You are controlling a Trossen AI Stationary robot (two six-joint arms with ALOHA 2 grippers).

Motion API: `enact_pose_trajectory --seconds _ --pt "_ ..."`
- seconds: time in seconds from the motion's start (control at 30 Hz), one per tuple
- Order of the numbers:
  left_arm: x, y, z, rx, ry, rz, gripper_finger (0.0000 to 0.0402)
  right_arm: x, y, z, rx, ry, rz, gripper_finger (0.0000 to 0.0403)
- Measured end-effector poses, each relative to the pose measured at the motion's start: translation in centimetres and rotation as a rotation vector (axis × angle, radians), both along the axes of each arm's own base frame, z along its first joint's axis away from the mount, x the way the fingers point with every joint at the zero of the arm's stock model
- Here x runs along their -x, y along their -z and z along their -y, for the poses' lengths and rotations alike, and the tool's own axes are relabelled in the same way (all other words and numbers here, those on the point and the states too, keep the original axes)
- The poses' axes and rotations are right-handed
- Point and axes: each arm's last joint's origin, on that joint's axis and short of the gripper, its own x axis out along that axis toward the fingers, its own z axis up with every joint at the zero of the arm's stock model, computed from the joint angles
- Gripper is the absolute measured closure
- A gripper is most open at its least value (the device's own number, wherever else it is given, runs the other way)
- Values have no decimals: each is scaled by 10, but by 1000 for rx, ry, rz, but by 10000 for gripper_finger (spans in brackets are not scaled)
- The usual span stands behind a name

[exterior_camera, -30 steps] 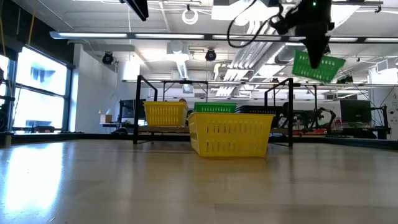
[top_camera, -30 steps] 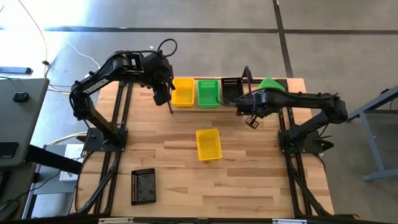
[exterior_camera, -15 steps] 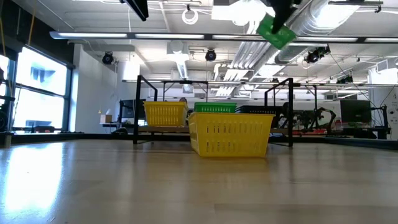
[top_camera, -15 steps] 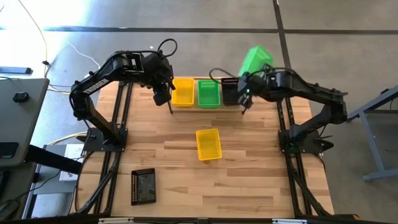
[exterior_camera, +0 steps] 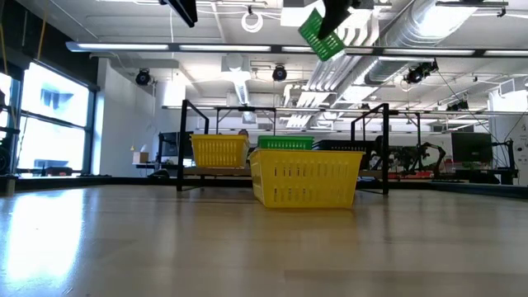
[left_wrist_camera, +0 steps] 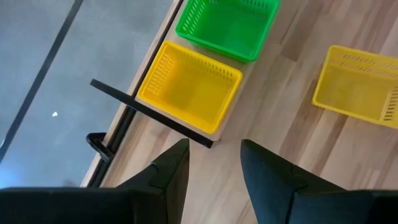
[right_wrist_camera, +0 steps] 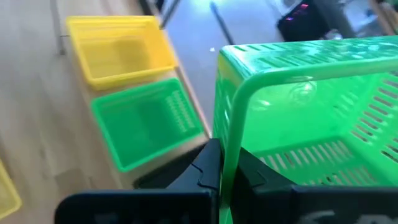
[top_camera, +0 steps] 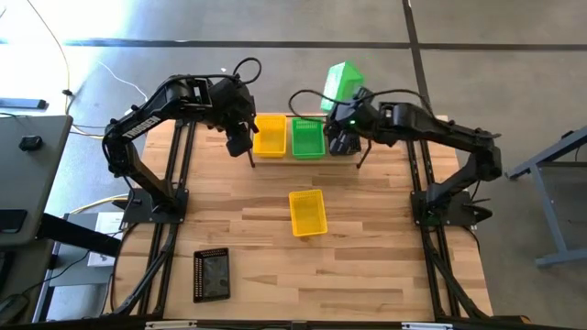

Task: Stack baskets on shelf by color
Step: Stack the green bin on top of the green bins on the shelf

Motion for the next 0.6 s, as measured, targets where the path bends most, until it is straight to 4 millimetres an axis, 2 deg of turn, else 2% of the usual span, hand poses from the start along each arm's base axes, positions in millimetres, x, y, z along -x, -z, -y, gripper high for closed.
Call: enact_pose_trajectory --seconds 0.3,0.6 --pt "0 0 0 8 -13 8 268 -43 45 6 -76 -80 -148 403" --pt "0 0 0 8 -15 9 268 -72 87 11 -102 -116 -285 403"
